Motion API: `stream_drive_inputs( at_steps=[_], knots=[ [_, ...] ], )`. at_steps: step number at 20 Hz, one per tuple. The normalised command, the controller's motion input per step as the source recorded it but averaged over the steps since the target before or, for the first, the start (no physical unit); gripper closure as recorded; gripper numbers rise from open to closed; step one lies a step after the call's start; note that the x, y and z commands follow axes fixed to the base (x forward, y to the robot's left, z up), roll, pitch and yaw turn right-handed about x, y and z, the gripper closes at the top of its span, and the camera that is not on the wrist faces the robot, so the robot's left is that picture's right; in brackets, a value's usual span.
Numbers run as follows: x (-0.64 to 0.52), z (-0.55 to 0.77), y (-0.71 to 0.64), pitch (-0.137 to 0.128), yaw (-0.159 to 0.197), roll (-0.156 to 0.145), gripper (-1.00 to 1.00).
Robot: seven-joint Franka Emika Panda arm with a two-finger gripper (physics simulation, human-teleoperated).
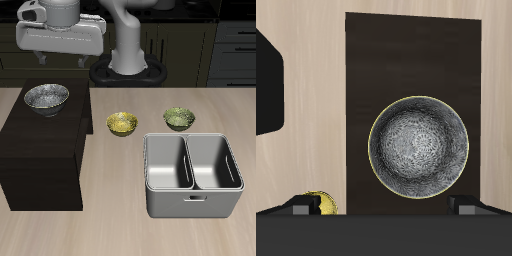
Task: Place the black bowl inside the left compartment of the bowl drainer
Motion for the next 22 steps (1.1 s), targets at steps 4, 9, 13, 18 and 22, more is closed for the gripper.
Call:
stream_drive_inputs(
  at_steps=[4, 9, 13, 18, 22],
  knots=[
    [0.15, 0.00, 0.00, -0.026, -0.037, -0.006, -1.00],
    [0.03, -0.12, 0.09, 0.012, -0.017, 0.008, -1.00],
    [0.02, -0.18, 0.13, 0.023, 0.007, 0.021, -1.00],
    [0.10, -0.24, 0.02, 0.023, -0.021, 0.005, -1.00],
    [0.09, -0.28, -0.07, 0.035, 0.001, -0.022, -1.00]
  ],
)
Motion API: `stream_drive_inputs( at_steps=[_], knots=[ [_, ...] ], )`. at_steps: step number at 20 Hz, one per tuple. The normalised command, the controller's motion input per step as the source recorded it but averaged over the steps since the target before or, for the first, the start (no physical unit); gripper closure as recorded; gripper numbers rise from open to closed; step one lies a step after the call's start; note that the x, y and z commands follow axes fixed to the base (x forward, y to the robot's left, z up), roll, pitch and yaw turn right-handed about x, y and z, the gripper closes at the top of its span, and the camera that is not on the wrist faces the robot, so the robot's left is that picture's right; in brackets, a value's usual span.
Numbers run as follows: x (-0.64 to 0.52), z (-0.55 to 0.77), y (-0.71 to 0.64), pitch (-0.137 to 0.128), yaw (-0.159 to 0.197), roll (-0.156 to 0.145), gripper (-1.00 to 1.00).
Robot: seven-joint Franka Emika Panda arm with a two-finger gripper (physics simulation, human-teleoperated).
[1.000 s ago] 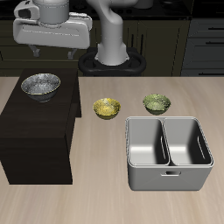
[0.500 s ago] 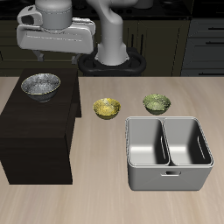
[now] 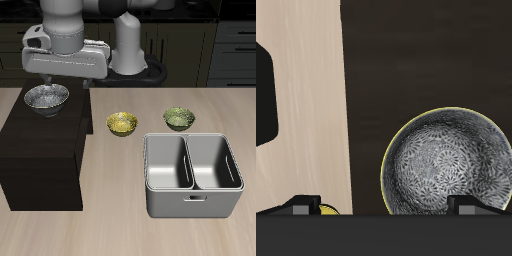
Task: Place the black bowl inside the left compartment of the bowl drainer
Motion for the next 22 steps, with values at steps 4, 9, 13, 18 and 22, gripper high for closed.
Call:
stream_drive_inputs(
  at_steps=[4, 9, 13, 18, 22],
  knots=[
    [0.02, -0.21, -0.10, 0.026, -0.034, -0.019, -1.00],
    [0.01, -0.24, 0.00, 0.038, -0.019, 0.004, -1.00],
    [0.00, -0.21, 0.07, 0.034, 0.006, 0.009, -1.00],
    [0.04, -0.28, -0.01, 0.045, 0.010, -0.004, -1.00],
    [0.00, -0.14, 0.02, 0.004, 0.027, -0.009, 1.00]
  ],
)
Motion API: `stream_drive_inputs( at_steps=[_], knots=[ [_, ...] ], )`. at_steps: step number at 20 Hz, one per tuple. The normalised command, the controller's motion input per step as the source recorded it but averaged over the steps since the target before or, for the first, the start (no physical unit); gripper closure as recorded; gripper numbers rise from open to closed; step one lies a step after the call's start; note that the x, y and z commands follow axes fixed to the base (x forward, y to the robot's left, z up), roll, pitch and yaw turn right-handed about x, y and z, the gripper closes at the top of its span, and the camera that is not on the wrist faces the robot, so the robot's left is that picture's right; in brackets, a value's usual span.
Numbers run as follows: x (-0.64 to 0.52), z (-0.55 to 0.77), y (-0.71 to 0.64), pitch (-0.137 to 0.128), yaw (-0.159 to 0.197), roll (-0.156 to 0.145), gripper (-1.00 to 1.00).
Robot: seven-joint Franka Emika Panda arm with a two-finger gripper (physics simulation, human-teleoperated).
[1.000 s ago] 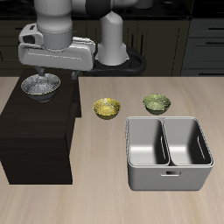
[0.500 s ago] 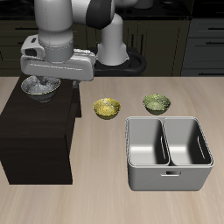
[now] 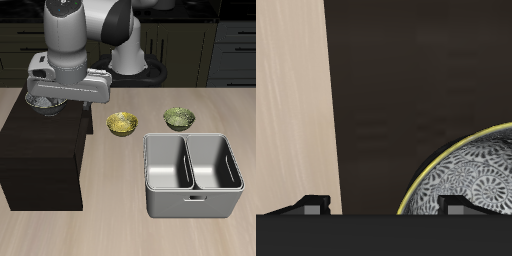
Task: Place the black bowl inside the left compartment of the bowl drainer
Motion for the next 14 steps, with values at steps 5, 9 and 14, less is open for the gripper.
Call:
stream_drive_inputs(
  at_steps=[5, 9, 14],
  knots=[
    [-0.04, -0.02, -0.04, 0.004, -0.001, -0.012, 1.00],
    [-0.06, 0.04, -0.03, -0.006, -0.006, 0.003, 1.00],
    [-0.06, 0.02, 0.10, -0.005, 0.005, 0.028, 1.00]
  ],
)
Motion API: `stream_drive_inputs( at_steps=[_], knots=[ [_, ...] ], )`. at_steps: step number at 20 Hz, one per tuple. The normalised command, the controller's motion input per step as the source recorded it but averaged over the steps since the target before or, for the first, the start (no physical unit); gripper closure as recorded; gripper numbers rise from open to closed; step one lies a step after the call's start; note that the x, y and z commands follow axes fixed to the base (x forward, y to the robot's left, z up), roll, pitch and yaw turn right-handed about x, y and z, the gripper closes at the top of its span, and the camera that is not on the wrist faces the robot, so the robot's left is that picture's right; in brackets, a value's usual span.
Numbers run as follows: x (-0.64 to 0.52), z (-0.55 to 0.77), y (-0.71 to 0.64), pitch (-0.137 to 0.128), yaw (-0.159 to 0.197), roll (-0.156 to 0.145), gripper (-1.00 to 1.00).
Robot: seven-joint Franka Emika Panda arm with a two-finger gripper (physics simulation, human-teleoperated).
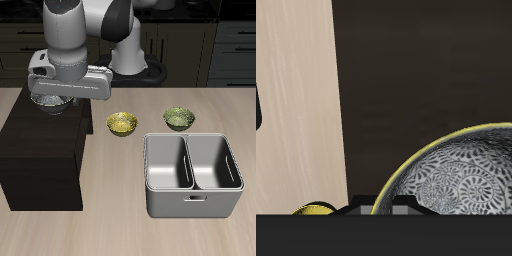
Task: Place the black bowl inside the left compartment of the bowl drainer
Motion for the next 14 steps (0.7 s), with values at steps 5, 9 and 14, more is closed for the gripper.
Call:
stream_drive_inputs(
  at_steps=[5, 9, 14],
  knots=[
    [-0.10, 0.23, 0.25, -0.034, 0.005, 0.028, 1.00],
    [-0.16, 0.30, 0.25, -0.039, 0.000, 0.030, 1.00],
    [-0.15, 0.32, 0.30, -0.045, 0.006, 0.026, 1.00]
  ],
)
